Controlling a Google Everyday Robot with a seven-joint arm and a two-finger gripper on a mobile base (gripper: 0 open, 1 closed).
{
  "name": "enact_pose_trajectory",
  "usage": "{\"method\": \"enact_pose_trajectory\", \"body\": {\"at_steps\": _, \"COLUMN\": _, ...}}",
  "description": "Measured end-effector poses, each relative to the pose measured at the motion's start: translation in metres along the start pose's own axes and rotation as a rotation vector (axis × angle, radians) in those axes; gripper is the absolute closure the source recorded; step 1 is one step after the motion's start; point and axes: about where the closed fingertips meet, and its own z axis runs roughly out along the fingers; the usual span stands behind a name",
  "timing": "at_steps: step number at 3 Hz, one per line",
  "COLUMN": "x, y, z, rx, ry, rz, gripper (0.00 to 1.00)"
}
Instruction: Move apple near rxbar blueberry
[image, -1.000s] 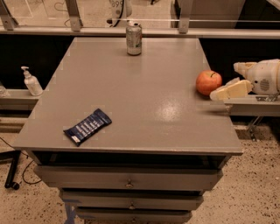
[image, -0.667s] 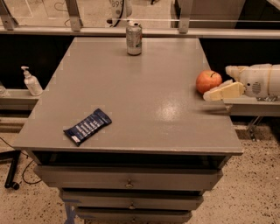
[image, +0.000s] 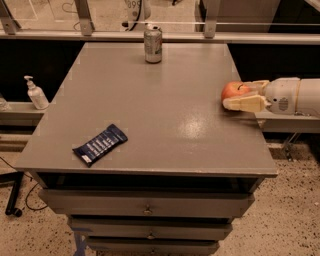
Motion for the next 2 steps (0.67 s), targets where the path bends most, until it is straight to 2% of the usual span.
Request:
{"method": "enact_pose_trajectory", "body": {"at_steps": 1, "x": -0.011, "y": 0.010, "z": 0.000, "rx": -0.025, "ry": -0.038, "rz": -0.011, "gripper": 0.64}}
{"method": "enact_pose_trajectory", "body": {"at_steps": 2, "x": -0.033, "y": 0.033, "z": -0.009, "rx": -0.062, "ry": -0.091, "rz": -0.038, "gripper": 0.87}}
